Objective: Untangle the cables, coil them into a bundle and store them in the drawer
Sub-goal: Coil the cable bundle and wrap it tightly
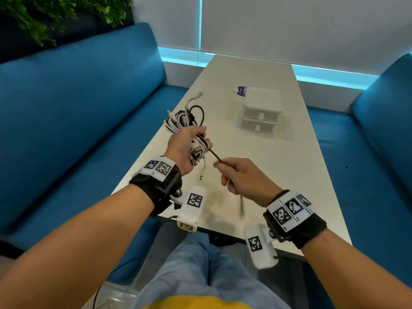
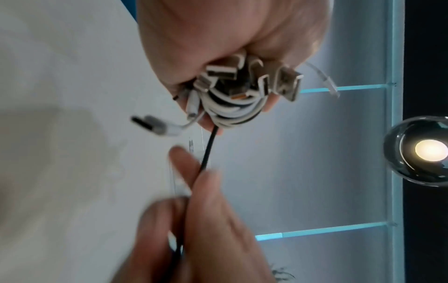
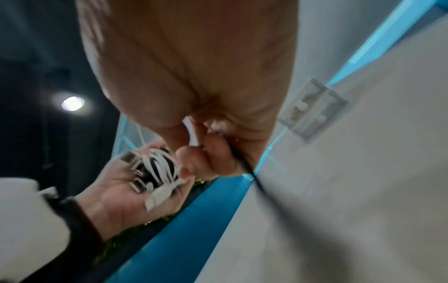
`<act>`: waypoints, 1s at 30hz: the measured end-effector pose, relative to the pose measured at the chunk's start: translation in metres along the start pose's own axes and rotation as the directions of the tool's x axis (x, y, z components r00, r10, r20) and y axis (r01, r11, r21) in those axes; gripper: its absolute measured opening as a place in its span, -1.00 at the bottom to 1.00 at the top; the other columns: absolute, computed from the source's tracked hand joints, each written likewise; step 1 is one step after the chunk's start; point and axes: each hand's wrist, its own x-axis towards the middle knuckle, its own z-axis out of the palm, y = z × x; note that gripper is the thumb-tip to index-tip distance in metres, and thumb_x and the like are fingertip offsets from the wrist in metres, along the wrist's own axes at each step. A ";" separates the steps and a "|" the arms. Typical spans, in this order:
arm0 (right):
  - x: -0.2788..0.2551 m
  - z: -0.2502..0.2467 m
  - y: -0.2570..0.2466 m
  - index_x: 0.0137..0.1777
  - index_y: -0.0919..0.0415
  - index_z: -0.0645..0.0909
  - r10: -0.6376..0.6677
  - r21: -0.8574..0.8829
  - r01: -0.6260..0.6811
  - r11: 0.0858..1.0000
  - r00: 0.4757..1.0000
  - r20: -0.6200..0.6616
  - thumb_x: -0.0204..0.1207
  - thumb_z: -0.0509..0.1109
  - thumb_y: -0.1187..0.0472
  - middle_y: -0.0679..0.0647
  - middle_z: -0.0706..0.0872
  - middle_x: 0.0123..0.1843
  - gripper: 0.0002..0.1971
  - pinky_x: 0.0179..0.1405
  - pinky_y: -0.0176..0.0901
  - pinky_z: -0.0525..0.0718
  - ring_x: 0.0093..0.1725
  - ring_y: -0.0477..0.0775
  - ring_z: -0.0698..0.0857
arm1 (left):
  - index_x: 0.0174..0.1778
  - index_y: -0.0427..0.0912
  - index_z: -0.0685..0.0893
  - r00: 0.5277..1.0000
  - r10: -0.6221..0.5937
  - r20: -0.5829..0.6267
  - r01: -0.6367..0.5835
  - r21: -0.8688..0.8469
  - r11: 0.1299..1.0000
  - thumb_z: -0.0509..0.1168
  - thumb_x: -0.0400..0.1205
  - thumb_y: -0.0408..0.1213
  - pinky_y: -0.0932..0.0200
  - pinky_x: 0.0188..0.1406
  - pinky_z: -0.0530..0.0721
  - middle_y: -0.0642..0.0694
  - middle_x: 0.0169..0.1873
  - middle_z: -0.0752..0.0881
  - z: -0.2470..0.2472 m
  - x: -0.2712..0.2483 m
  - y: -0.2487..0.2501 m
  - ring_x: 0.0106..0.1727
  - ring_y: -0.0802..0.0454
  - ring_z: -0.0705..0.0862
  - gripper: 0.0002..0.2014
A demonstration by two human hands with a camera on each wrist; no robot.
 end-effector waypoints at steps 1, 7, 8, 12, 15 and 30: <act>-0.003 -0.005 0.001 0.11 0.21 0.70 -0.030 -0.137 0.032 0.990 0.999 0.016 0.70 0.24 0.13 0.02 0.62 -0.39 -0.77 -0.45 -0.29 0.46 -0.52 -0.12 0.48 | -0.29 -0.28 0.60 0.998 0.024 -0.065 -0.022 0.037 0.999 0.38 0.54 -0.40 0.00 -0.10 0.79 -0.10 -0.47 0.60 -0.005 0.003 0.001 -0.49 -0.01 0.65 -0.88; 0.000 -0.033 -0.025 -0.08 0.13 0.75 -0.230 -0.618 0.246 0.746 0.967 0.108 0.63 0.34 0.09 -0.05 0.70 -0.25 -0.82 -0.19 -0.17 0.52 -0.25 -0.06 0.62 | 0.02 -0.36 0.60 0.997 0.042 -0.070 0.010 0.613 0.790 0.48 0.44 -0.39 0.17 -0.44 0.64 -0.23 -0.35 0.70 -0.009 -0.008 -0.011 -0.38 -0.11 0.68 -0.71; 0.003 -0.037 -0.027 -0.07 0.14 0.75 -0.301 -0.642 0.282 0.713 0.950 0.082 0.61 0.37 0.09 -0.02 0.70 -0.19 -0.82 -0.13 -0.13 0.53 -0.19 -0.02 0.62 | 0.03 -0.36 0.62 0.999 -0.006 -0.039 0.030 0.633 0.774 0.48 0.45 -0.39 0.16 -0.42 0.65 -0.22 -0.34 0.70 -0.008 -0.009 -0.013 -0.38 -0.10 0.69 -0.72; 0.014 -0.041 -0.017 -0.13 0.15 0.75 -0.500 -0.579 0.352 0.735 0.858 -0.113 0.49 0.51 0.12 0.00 0.48 0.04 -0.90 0.04 -0.43 0.40 0.03 -0.12 0.48 | 0.02 -0.29 0.64 0.917 -0.360 0.174 0.217 0.540 0.813 0.43 0.57 -0.25 0.04 -0.21 0.79 -0.13 -0.42 0.64 -0.003 -0.016 -0.016 -0.42 -0.01 0.65 -0.79; 0.013 -0.038 0.000 -0.14 0.12 0.71 -0.634 -0.579 0.443 0.685 0.754 -0.172 0.46 0.55 0.16 -0.02 0.33 0.30 -0.92 0.33 -0.36 0.35 0.37 -0.02 0.40 | -0.12 -0.23 0.60 0.846 -0.491 0.208 0.312 0.552 0.773 0.41 0.59 -0.19 0.05 -0.23 0.79 -0.10 -0.44 0.59 -0.004 -0.018 -0.017 -0.43 0.02 0.60 -0.82; 0.012 -0.036 -0.011 -0.09 0.15 0.67 -0.798 -0.863 0.505 -0.006 0.518 0.309 0.65 0.27 0.07 0.14 0.52 0.53 -0.79 0.52 0.28 0.29 0.60 0.30 0.29 | -0.18 -0.22 0.62 0.734 -0.649 0.200 0.389 0.660 0.643 0.29 0.57 -0.33 0.14 -0.33 0.70 -0.09 -0.45 0.60 -0.009 -0.020 -0.018 -0.39 0.07 0.57 -0.96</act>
